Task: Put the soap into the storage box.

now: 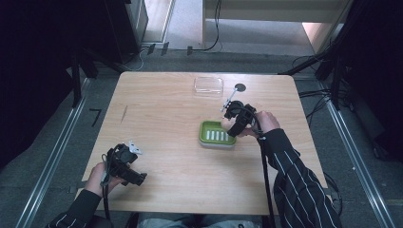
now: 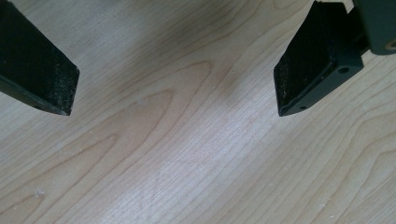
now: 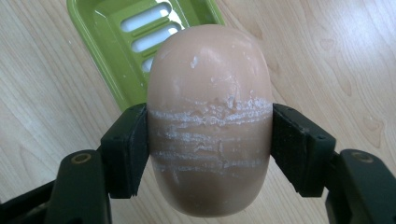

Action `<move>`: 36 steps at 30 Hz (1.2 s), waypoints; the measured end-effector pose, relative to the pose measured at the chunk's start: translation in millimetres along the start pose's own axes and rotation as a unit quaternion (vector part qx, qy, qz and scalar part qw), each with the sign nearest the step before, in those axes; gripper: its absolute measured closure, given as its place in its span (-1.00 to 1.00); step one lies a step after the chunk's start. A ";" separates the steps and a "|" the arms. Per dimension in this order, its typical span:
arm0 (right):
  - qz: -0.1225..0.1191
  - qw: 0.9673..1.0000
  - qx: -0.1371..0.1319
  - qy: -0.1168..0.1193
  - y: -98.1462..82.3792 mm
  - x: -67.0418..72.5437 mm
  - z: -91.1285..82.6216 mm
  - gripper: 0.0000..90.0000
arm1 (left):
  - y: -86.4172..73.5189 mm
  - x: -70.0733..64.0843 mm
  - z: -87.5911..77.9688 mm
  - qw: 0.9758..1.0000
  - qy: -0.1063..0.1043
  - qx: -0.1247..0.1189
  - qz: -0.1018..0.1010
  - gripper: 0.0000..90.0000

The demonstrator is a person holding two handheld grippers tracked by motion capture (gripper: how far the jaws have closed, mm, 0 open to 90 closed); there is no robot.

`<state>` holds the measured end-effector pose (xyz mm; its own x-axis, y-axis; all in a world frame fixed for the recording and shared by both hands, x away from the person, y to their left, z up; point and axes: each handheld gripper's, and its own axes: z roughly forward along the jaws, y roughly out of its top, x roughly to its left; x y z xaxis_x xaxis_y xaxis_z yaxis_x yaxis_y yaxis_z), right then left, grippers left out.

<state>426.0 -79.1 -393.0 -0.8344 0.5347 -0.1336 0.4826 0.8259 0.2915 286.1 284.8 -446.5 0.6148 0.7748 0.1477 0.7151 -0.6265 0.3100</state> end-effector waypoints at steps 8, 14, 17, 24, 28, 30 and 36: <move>-0.019 1.000 0.000 0.001 7.1 2.1 3.3 -0.25 | -1.8 0.5 -0.7 1.000 0.000 0.001 -0.003 -0.99; -0.031 1.000 0.000 0.004 12.1 4.1 6.1 -0.25 | -3.1 0.6 -0.9 1.000 -0.001 0.001 -0.005 -0.99; -0.037 0.999 -0.002 0.005 14.5 4.5 7.1 -0.25 | -4.1 1.0 -1.1 1.000 0.000 0.001 -0.006 -0.99; -0.049 0.999 -0.001 0.010 19.6 6.6 10.2 -0.25 | -5.1 1.2 -1.3 1.000 0.001 0.001 -0.009 -0.99; -0.062 0.998 0.001 0.010 21.9 6.5 13.2 -0.25 | -5.7 1.7 -1.3 1.000 0.001 0.001 -0.008 -0.99; -0.066 0.998 0.003 0.013 22.8 7.1 14.7 -0.25 | -6.1 1.8 -1.2 1.000 0.000 0.000 -0.008 -0.99; -0.079 0.997 0.000 0.016 25.4 8.0 17.3 -0.25 | -6.7 1.8 -1.8 1.000 0.000 0.001 -0.010 -0.99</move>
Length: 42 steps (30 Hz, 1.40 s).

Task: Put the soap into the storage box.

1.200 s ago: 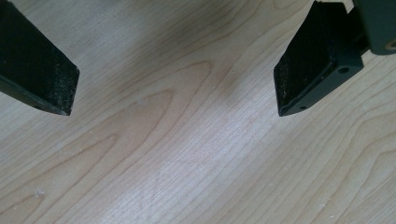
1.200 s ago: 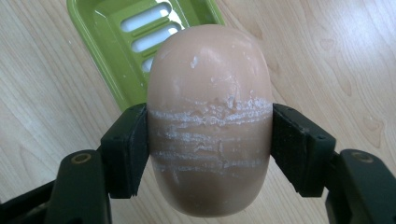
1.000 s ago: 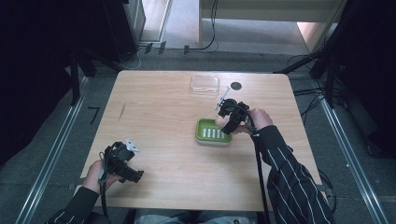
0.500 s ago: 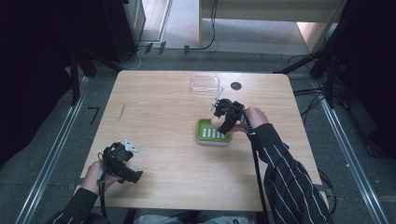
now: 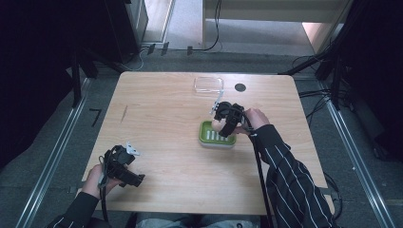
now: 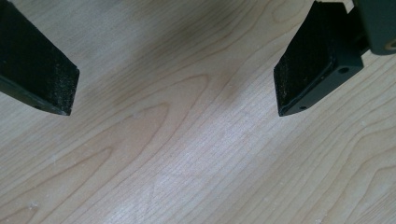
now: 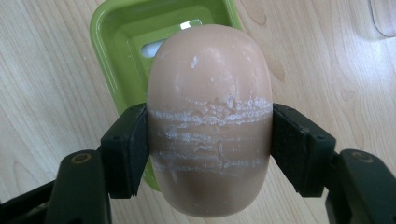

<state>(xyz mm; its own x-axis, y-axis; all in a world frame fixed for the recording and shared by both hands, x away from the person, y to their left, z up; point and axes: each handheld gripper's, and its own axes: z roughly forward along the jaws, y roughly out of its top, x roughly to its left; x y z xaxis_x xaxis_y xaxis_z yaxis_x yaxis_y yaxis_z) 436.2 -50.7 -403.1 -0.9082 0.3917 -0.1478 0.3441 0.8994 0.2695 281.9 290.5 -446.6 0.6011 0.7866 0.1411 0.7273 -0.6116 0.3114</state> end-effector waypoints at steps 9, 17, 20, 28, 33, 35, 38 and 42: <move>-0.012 1.000 0.004 0.009 3.9 1.0 7.8 -0.25 | -1.9 0.5 -0.5 1.000 0.002 0.002 -0.002 -0.99; -0.019 1.000 0.014 0.011 8.0 2.4 15.5 -0.25 | -3.8 0.9 -1.2 1.000 0.002 0.002 -0.003 -0.99; -0.020 1.000 0.014 0.013 10.3 2.8 18.3 -0.25 | -4.9 1.0 -1.2 1.000 0.003 0.002 -0.007 -0.99; -0.022 0.999 0.017 0.017 11.5 2.4 23.7 -0.25 | -6.6 1.7 -1.7 1.000 0.003 0.003 -0.008 -0.99; -0.025 0.999 0.018 0.016 13.0 3.2 26.4 -0.25 | -7.1 1.5 -1.8 1.000 0.004 0.002 -0.009 -0.99; -0.021 0.999 0.021 0.016 12.9 3.6 27.0 -0.25 | -7.2 1.5 -1.8 1.000 0.004 0.001 -0.010 -0.99; -0.022 0.999 0.019 0.016 12.6 3.2 28.6 -0.25 | -7.3 1.5 -2.0 1.000 0.003 0.001 -0.010 -0.99; -0.024 0.999 0.019 0.017 12.3 2.9 30.4 -0.25 | -7.2 1.5 -1.8 1.000 0.004 0.001 -0.010 -0.99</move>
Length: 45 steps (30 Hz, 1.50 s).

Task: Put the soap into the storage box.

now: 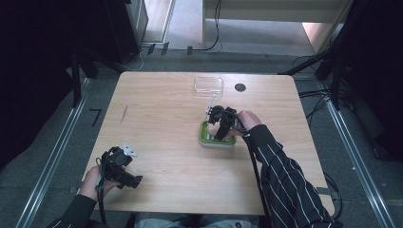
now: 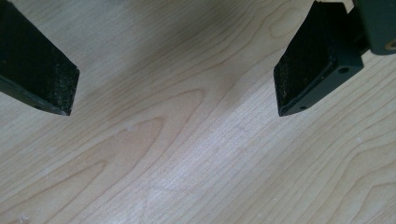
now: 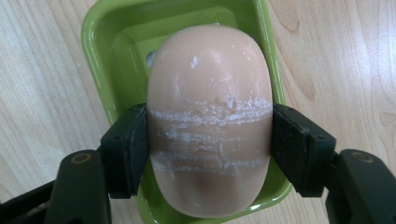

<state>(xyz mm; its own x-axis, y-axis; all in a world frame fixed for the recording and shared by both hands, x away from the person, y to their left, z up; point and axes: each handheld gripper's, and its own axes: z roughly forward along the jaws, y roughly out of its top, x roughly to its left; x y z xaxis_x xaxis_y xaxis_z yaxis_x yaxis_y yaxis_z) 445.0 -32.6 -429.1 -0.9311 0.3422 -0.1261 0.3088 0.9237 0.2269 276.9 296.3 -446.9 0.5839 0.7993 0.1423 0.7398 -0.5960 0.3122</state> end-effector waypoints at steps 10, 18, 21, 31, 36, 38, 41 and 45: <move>0.002 1.000 0.004 0.001 -0.2 0.0 3.9 -0.25 | 0.0 0.0 -0.1 1.000 0.000 0.000 0.000 -0.99; 0.003 1.000 0.011 0.002 0.2 1.5 8.4 -0.25 | -0.1 0.0 -0.1 1.000 0.000 0.000 0.000 -0.99; 0.000 1.000 0.011 0.003 0.3 1.3 9.2 -0.25 | -0.1 0.0 0.0 1.000 0.000 0.000 0.000 -0.99; 0.000 1.000 0.014 0.002 0.2 1.3 10.1 -0.25 | -0.1 0.0 0.0 1.000 0.000 0.000 0.000 -0.99; 0.000 1.000 0.016 0.001 -0.3 0.3 11.1 -0.26 | -0.1 0.0 -0.1 1.000 0.000 0.000 -0.001 -0.99; 0.001 1.000 0.016 0.001 -0.4 0.1 11.3 -0.26 | -0.1 0.0 -0.2 1.000 0.000 -0.001 0.000 -0.99; 0.001 1.000 0.016 0.000 -0.2 0.3 11.5 -0.26 | -0.1 0.0 -0.1 1.000 -0.001 0.000 0.000 -0.99; 0.001 1.000 0.017 -0.001 -0.1 0.7 12.0 -0.26 | -0.1 0.0 -0.1 1.000 -0.001 0.000 0.000 -0.99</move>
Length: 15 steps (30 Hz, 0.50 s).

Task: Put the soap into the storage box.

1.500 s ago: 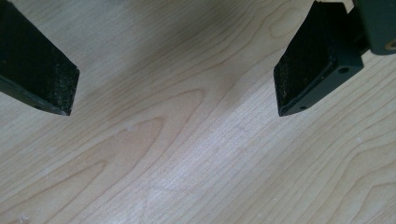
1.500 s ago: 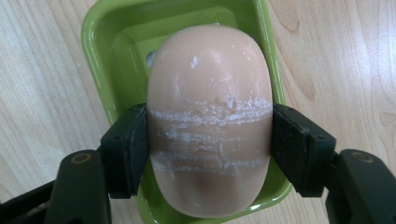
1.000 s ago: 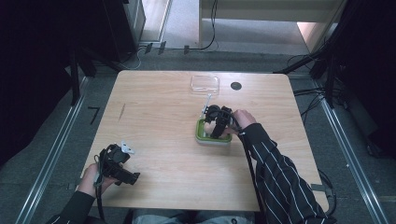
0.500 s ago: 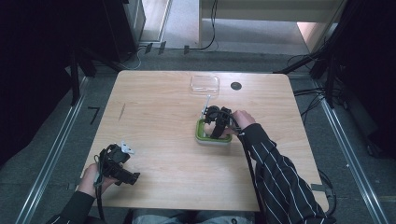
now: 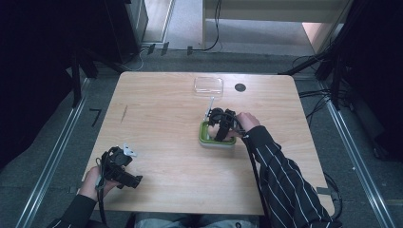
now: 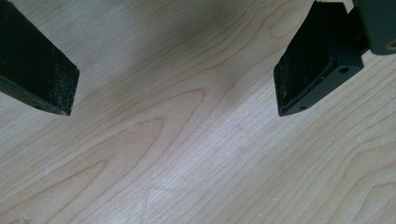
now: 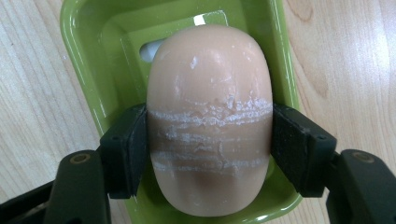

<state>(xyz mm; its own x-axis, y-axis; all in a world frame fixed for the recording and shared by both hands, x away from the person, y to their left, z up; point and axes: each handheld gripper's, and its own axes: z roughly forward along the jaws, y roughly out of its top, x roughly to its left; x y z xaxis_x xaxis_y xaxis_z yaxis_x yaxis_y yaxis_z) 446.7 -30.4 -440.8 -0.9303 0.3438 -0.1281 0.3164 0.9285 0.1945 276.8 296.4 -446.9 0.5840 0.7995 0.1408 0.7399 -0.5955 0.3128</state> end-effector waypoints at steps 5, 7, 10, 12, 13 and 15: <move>0.002 1.000 -0.007 -0.001 -0.1 -0.5 -1.3 -0.26 | 0.1 -0.1 0.1 1.000 0.000 0.000 0.000 -0.99; 0.007 1.000 -0.015 -0.001 0.0 -0.8 -3.9 -0.26 | 0.1 -0.1 0.2 1.000 0.000 0.000 0.001 -0.99; 0.010 1.000 -0.016 -0.001 -0.5 -1.5 -6.1 -0.27 | 0.3 -0.3 -0.2 1.000 0.000 0.002 0.002 -0.99; 0.010 1.000 -0.016 -0.001 -1.2 -2.0 -6.3 -0.27 | 0.4 -0.4 -0.3 1.000 0.000 0.003 0.003 -0.99; 0.011 1.000 -0.015 -0.001 -1.5 -2.1 -6.7 -0.28 | 0.5 -0.4 -0.4 1.000 0.000 0.003 0.003 -0.99; 0.015 1.000 -0.018 -0.001 -2.1 -2.0 -7.5 -0.29 | 1.0 -0.6 -0.2 1.000 0.000 0.001 0.003 -0.99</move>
<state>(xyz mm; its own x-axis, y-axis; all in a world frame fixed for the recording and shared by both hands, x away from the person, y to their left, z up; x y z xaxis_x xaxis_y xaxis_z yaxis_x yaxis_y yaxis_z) 446.4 -34.0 -433.6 -0.9196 0.3727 -0.1241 0.3382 0.9119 0.2327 277.2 295.3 -446.5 0.5886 0.7958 0.1427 0.7368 -0.6006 0.3104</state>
